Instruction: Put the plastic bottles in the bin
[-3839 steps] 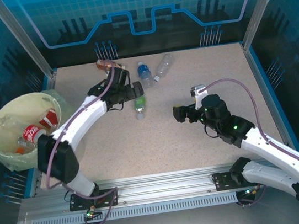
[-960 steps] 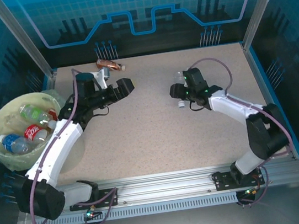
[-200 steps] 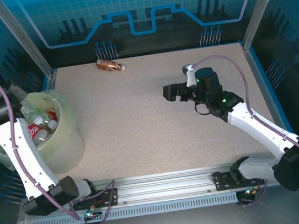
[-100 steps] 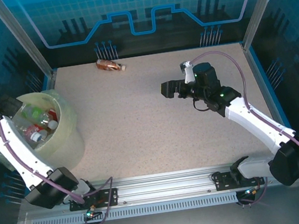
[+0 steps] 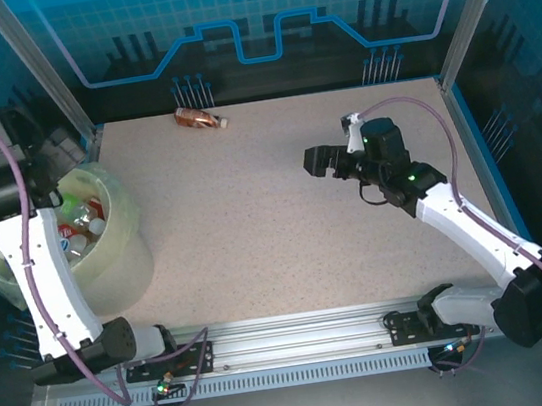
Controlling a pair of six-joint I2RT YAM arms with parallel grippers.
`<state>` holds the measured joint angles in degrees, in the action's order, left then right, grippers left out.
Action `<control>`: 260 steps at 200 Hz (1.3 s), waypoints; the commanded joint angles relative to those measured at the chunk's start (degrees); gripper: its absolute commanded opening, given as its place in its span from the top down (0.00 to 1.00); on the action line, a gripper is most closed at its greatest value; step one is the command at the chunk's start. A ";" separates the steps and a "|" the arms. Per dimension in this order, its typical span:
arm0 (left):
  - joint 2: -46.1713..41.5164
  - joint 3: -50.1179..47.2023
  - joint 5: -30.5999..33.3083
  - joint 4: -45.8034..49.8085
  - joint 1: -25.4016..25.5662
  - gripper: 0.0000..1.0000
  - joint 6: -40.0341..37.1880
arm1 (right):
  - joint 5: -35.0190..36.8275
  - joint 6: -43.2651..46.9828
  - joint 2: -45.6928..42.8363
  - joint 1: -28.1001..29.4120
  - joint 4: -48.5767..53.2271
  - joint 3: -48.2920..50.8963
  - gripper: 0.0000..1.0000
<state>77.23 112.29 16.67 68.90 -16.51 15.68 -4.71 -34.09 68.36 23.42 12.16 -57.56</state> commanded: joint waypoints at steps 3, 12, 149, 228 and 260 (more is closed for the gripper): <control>0.43 1.88 4.12 -2.63 7.77 0.01 1.85 | 2.60 -0.90 -2.11 -1.42 -1.14 1.90 0.00; 0.87 1.80 6.54 -4.20 11.80 0.01 1.90 | 3.13 -1.36 -2.67 -1.70 -1.66 2.72 0.00; 28.63 -1.41 9.51 -42.59 35.85 0.01 13.04 | 4.38 2.56 -12.31 -5.65 2.17 9.92 0.00; 58.61 24.60 17.21 -35.64 34.73 0.01 21.80 | 2.07 6.12 -12.16 -6.68 2.79 9.68 0.00; 67.42 31.54 9.76 -37.57 31.93 0.01 25.00 | 1.41 6.49 -10.07 -7.52 2.78 8.21 0.00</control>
<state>140.20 139.13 30.02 31.18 18.00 36.10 -2.15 -29.04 56.93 17.10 14.61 -47.86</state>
